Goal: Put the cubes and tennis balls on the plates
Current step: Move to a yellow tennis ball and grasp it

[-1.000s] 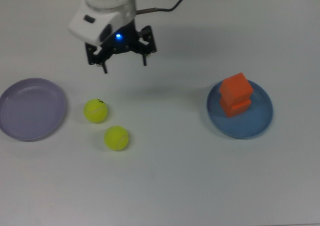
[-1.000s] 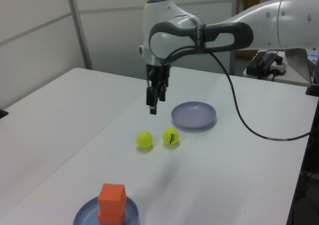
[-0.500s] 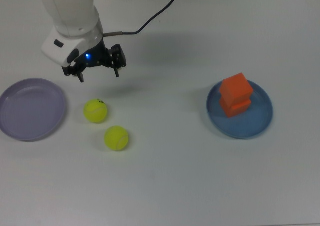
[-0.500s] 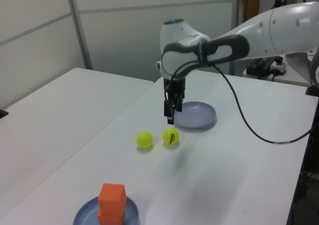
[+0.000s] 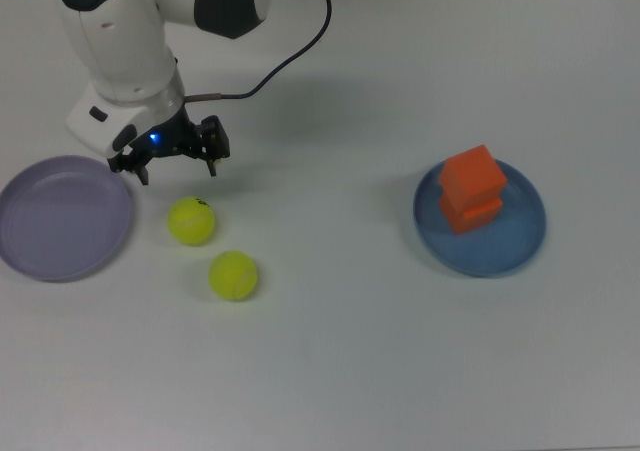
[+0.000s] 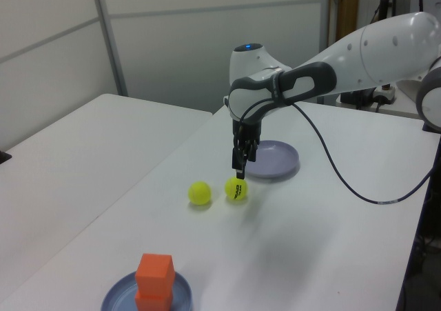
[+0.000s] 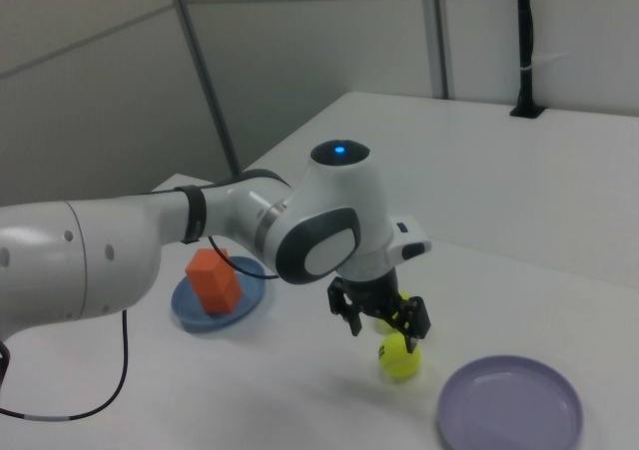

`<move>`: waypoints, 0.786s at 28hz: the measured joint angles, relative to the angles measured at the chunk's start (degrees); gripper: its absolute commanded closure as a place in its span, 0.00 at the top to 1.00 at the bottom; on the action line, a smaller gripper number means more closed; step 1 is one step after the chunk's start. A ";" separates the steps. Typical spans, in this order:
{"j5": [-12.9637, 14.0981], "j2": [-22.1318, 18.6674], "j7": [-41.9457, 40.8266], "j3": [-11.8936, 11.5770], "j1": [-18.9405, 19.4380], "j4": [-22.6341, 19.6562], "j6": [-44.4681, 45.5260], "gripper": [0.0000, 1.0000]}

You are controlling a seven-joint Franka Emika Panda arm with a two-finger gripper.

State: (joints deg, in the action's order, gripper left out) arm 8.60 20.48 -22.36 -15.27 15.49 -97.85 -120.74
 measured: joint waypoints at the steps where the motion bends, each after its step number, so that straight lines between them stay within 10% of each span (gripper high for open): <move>1: 0.00 0.37 -0.03 -0.06 -0.04 -0.01 -0.63 1.00; 22: 0.70 5.94 -0.16 0.35 0.34 0.13 -6.81 1.00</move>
State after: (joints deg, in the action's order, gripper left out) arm 9.30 26.42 -22.53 -14.92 15.82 -97.71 -127.55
